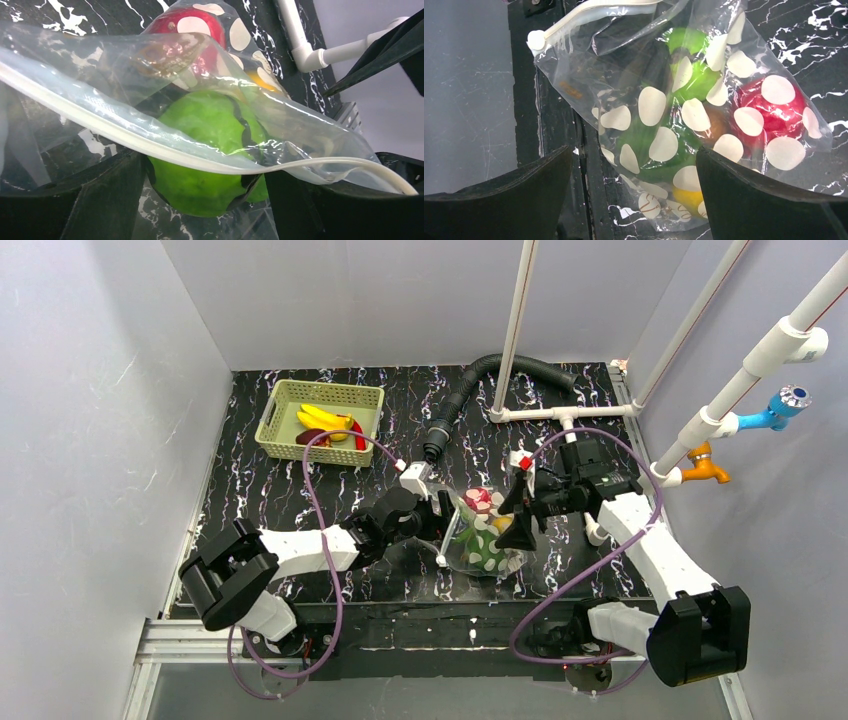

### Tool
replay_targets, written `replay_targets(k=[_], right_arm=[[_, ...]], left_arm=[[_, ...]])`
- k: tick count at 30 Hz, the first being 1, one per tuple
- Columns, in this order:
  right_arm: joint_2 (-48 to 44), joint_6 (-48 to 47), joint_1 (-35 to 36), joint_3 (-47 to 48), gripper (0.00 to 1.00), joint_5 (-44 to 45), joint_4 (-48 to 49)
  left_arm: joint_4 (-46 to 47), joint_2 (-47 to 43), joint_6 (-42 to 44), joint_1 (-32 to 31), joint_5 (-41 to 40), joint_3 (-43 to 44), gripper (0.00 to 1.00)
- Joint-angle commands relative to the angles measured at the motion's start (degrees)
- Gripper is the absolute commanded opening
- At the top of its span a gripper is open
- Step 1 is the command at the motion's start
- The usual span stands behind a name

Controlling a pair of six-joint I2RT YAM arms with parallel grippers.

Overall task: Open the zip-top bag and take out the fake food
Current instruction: Pick up the fake fruit from the zipper food storage bag.

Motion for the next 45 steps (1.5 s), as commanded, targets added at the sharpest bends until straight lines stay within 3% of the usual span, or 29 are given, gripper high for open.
replay_targets(k=[1, 8, 11, 12, 17, 20, 34, 45], right_arm=[[0.64, 1.8, 2.13, -1.64, 0.98, 0.77, 4.22], [4.05, 7.78, 7.92, -2.09, 0.86, 10.62, 9.7], [5.48, 8.95, 9.83, -1.63, 0.75, 13.57, 10.48], [5.82, 9.17, 10.15, -1.38, 0.69, 14.02, 10.43], [6.54, 10.66, 10.35, 0.13, 0.18, 17.14, 10.31], [5.9, 10.96, 10.32, 0.32, 0.04, 19.25, 10.63], [5.38, 5.82, 10.16, 1.86, 0.01, 23.8, 7.08], [2.58, 5.91, 6.56, 1.31, 0.01, 24.75, 8.19]], left_arm=[[3.69, -1.58, -2.01, 0.2, 0.63, -0.73, 0.0], [5.38, -1.57, -3.53, 0.26, 0.89, -1.36, 0.0], [6.05, -1.87, -4.14, 0.25, 2.42, -1.82, 0.0], [6.08, -1.93, -4.24, 0.24, 2.6, -1.94, 0.0], [6.67, -2.84, -4.91, 0.33, 2.42, -2.8, 0.0], [7.07, -3.82, -5.4, 0.55, 2.27, -3.6, 0.0], [20.93, -8.23, -18.17, 6.11, 5.51, -13.5, 0.0], [18.33, -14.46, -18.37, 8.62, 10.11, -15.32, 0.0]])
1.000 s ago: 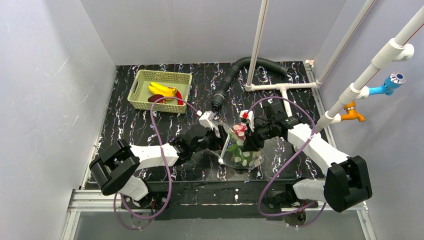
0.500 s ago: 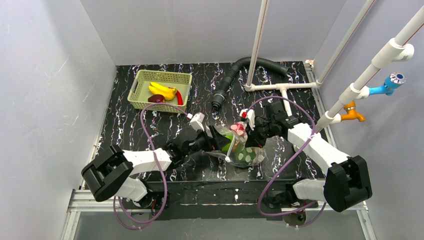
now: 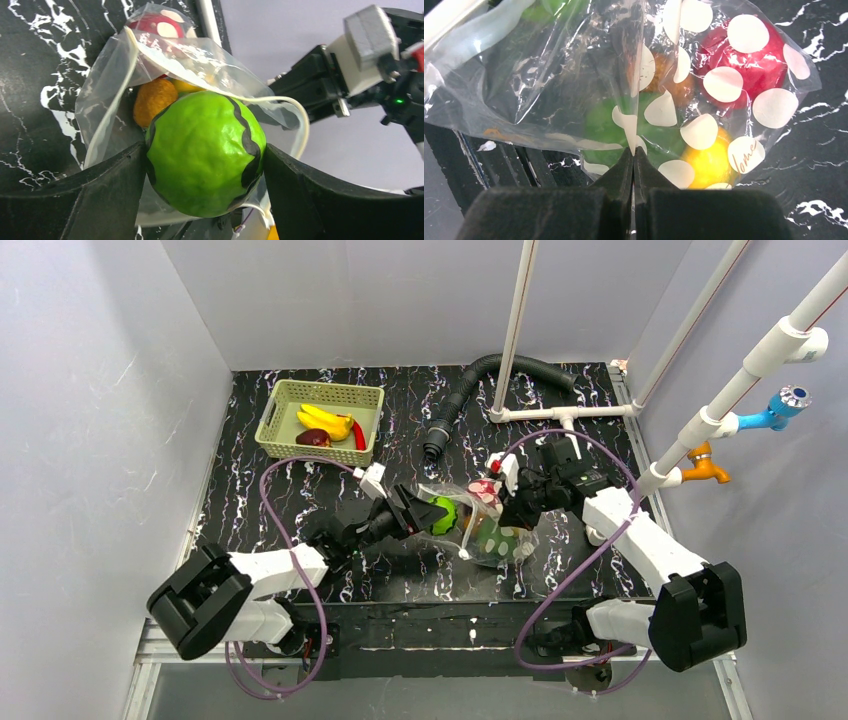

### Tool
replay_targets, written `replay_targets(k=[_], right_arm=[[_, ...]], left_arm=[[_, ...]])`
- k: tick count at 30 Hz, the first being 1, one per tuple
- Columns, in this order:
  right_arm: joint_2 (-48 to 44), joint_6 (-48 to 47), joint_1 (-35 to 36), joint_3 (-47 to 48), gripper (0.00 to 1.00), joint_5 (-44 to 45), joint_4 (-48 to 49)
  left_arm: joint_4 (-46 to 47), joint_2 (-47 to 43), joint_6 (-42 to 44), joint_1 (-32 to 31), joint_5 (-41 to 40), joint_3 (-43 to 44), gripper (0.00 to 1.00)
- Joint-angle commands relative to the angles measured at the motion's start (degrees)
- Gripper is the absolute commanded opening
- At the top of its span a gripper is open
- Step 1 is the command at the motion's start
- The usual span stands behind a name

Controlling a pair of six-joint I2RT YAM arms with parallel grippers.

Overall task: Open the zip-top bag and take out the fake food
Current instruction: Pick up the fake fruit from the zipper food storage bag.

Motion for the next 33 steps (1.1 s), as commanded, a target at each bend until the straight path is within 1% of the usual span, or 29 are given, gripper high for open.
replay_targets(k=[1, 9, 17, 24, 33], right_arm=[[-2.23, -0.84, -1.56, 1.5, 0.01, 1.05, 0.71], [-3.18, 0.1, -3.38, 1.14, 0.01, 2.1, 1.79], [-2.87, 0.49, -4.19, 1.28, 0.01, 2.25, 1.86], [-2.08, 0.66, -4.68, 1.48, 0.01, 2.58, 1.8], [-1.9, 0.66, -4.76, 1.47, 0.01, 2.22, 1.62]], left_arm=[[-1.3, -5.47, 1.53, 0.94, 2.44, -0.39, 0.0], [-9.84, -11.23, 6.24, 2.28, 3.66, -0.43, 0.0], [-15.21, -16.63, 9.56, 3.35, 3.25, -0.82, 0.0], [-17.78, -20.48, 10.86, 5.39, 4.27, -1.24, 0.0], [-21.25, -22.98, 11.9, 10.08, 7.06, 0.22, 0.0]])
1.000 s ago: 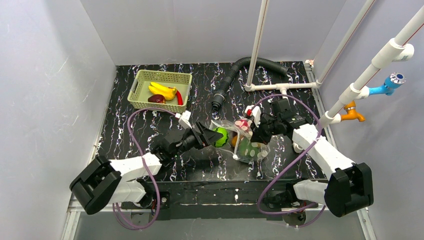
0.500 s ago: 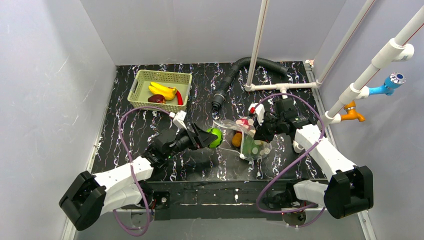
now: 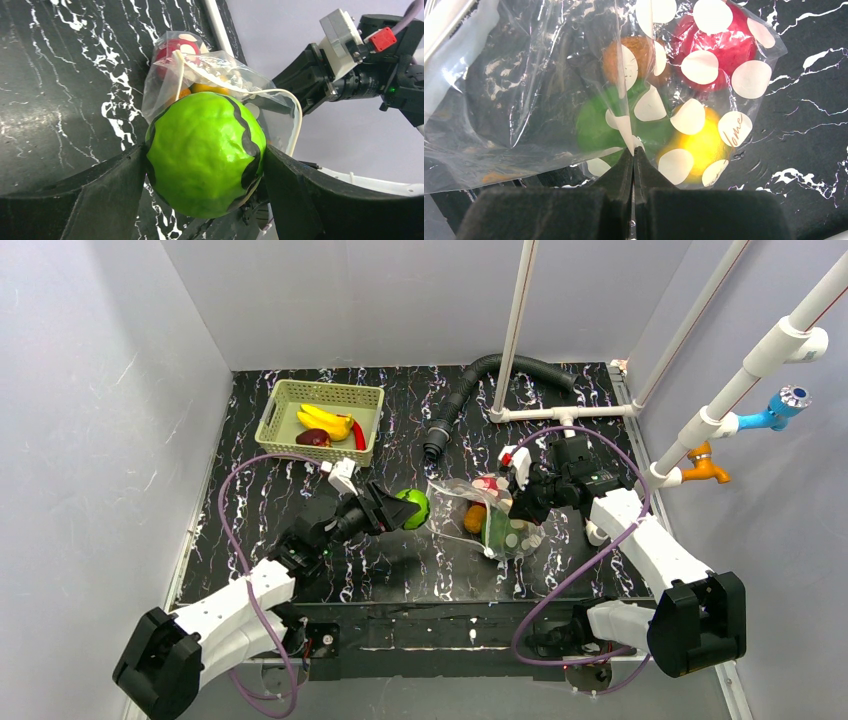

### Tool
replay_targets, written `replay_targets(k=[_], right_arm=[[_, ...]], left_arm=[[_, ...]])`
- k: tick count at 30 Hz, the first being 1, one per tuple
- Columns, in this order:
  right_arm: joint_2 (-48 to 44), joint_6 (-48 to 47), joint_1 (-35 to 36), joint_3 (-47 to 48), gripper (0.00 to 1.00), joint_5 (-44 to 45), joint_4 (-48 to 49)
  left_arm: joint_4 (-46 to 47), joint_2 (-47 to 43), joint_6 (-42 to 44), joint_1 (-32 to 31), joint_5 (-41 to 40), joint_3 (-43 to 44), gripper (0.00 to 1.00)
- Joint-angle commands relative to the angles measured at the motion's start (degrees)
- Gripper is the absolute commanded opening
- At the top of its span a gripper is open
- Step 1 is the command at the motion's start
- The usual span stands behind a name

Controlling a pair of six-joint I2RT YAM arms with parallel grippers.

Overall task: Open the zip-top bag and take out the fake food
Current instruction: Pick up the fake fruit from the zipper food storage bag, then place the fake fruit in the bin.

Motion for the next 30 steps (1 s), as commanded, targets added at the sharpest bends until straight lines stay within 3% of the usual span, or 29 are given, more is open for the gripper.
replay_targets(k=[1, 17, 23, 30], right_arm=[[0.06, 0.34, -0.27, 1.52, 0.01, -0.36, 1.47], [0.06, 0.26, -0.35, 1.4, 0.02, -1.05, 1.34], [-0.1, 0.19, -0.35, 1.37, 0.02, -1.16, 1.29], [-0.16, 0.2, -0.36, 1.44, 0.03, -1.33, 1.28]], left_arm=[[-2.82, -1.65, 2.33, 2.28, 2.24, 1.6, 0.0], [-4.92, 6.5, 4.35, 16.38, 5.29, 9.3, 0.0], [-9.21, 10.43, 7.95, 22.93, 2.39, 13.95, 0.0], [-16.37, 17.09, 11.22, 25.99, -2.65, 22.29, 0.0]])
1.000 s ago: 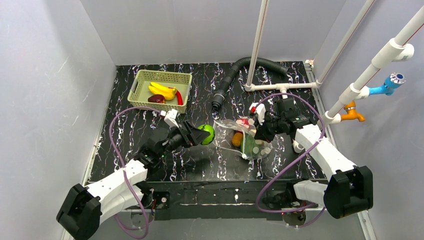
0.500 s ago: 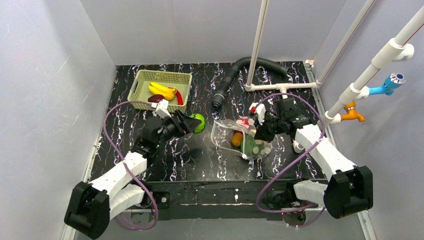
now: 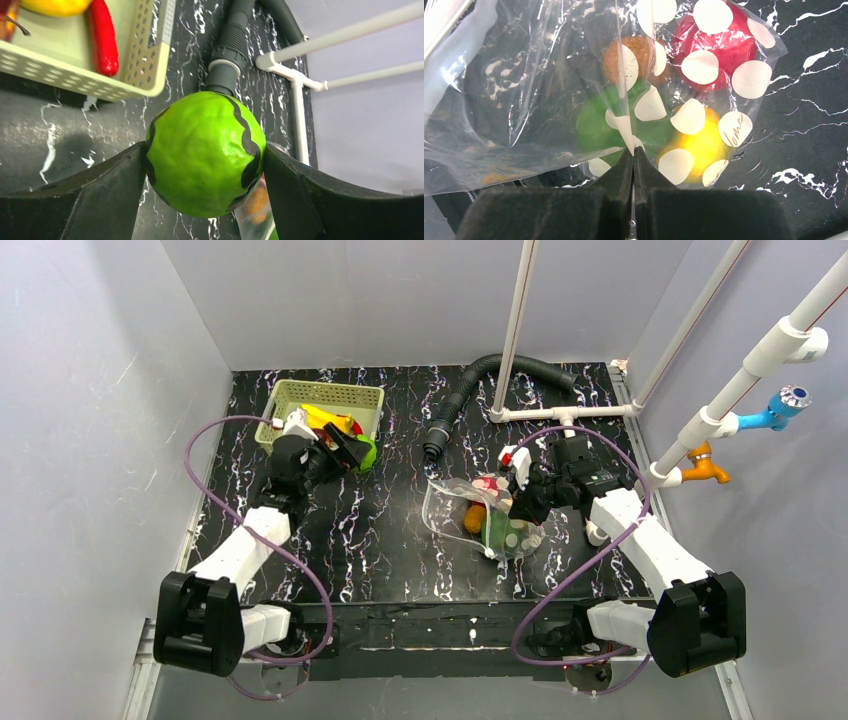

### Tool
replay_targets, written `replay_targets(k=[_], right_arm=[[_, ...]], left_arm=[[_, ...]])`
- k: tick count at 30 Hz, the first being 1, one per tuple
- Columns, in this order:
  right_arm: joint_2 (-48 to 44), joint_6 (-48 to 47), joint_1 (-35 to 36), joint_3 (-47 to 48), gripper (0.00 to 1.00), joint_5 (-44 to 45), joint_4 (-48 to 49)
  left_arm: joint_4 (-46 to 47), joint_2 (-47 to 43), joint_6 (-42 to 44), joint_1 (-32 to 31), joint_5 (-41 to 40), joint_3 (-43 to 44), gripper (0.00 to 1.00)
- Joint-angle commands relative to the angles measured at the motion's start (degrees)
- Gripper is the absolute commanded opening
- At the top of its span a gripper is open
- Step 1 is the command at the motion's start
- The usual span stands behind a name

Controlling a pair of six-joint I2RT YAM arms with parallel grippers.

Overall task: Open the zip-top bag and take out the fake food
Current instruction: Place the fake fruit in the bin.

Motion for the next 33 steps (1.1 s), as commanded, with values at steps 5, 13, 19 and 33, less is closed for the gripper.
replay_targets(k=[5, 13, 19, 33], right_arm=[[-0.11, 0.24, -0.29, 1.42, 0.04, -1.37, 1.24], [-0.01, 0.22, -0.29, 1.34, 0.04, -1.53, 1.19], [-0.2, 0.14, -0.46, 1.35, 0.05, -1.45, 1.19], [-0.73, 0.01, -1.17, 1.33, 0.08, -2.15, 0.95]], left_arm=[[-11.24, 8.56, 4.52, 2.32, -8.7, 14.49, 0.0], [-23.86, 20.49, 4.15, 2.89, -14.47, 28.52, 0.0], [-27.2, 26.07, 4.68, 3.0, -15.82, 34.0, 0.0], [-30.83, 34.43, 7.83, 4.1, -12.84, 42.93, 0.98]])
